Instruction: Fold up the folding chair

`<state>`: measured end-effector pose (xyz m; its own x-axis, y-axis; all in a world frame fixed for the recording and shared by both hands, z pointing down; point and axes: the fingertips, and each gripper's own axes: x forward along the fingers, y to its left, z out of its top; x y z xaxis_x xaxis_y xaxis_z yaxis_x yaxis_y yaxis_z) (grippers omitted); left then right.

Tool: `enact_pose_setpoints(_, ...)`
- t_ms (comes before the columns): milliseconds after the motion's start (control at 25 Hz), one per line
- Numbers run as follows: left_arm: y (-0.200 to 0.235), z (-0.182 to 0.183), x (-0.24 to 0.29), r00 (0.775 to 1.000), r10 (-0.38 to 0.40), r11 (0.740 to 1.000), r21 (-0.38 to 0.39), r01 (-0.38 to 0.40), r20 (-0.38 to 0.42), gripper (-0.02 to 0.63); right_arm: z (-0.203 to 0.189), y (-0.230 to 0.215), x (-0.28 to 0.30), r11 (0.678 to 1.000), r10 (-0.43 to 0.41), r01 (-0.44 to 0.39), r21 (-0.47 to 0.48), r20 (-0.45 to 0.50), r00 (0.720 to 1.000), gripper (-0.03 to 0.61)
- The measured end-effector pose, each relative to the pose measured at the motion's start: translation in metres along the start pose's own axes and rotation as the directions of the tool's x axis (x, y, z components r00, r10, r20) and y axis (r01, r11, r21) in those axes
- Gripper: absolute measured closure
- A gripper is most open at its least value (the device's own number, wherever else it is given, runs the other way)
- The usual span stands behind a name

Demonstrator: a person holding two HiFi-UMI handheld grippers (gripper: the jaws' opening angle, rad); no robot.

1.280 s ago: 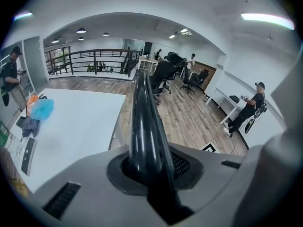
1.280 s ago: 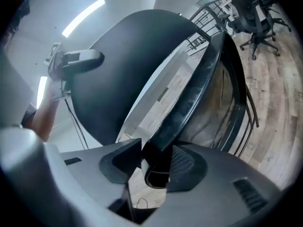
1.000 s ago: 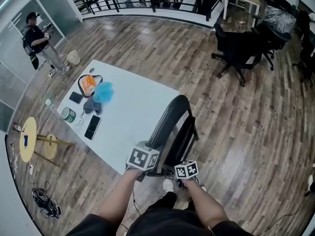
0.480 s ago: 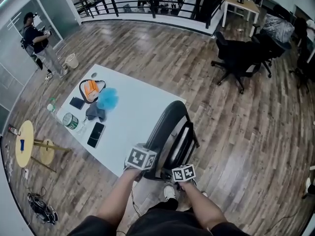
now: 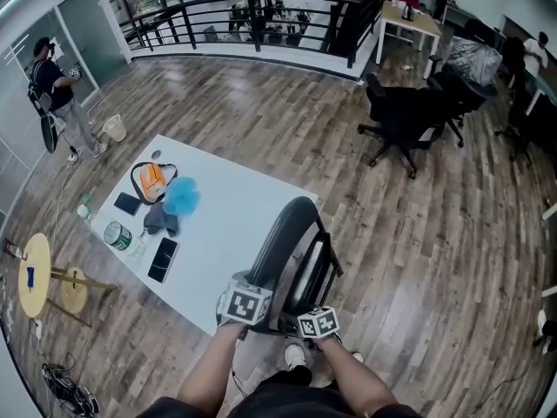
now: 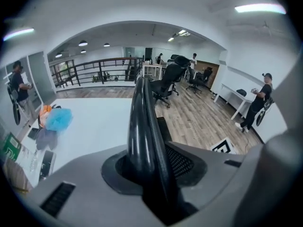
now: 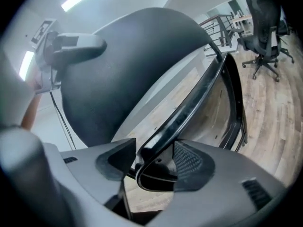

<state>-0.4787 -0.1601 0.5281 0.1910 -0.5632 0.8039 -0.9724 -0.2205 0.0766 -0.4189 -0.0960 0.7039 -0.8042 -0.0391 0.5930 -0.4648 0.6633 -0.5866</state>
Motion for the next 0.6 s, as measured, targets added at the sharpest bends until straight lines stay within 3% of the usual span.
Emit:
enact_pose_setpoints(160, 0.012, 0.007, -0.031, 0.987, 0.111, 0.989, 0.086, -0.121, 0.112, 0.417, 0.015, -0.008, -0.047, 0.997, -0.078, 0.080, -0.006, 0.126, 0.989, 0.344)
enact_pose_setpoints(320, -0.001, 0.019, -0.083, 0.953, 0.184, 0.979, 0.044, -0.200, 0.239, 0.421, 0.028, -0.007, -0.127, 0.984, -0.163, 0.178, -0.024, 0.294, 0.942, 0.345)
enact_pose_setpoints(440, -0.043, 0.038, -0.109, 0.909, 0.155, 0.984, 0.017, -0.175, 0.386, 0.451, 0.028, -0.005, -0.200, 0.961, -0.229, 0.272, -0.042, 0.428, 0.874, 0.349)
enact_pose_setpoints(600, -0.126, 0.057, -0.117, 0.841, 0.092, 0.993, 0.012, -0.116, 0.534, 0.547, 0.014, -0.006, -0.308, 0.911, -0.325, 0.413, -0.024, 0.576, 0.750, 0.477)
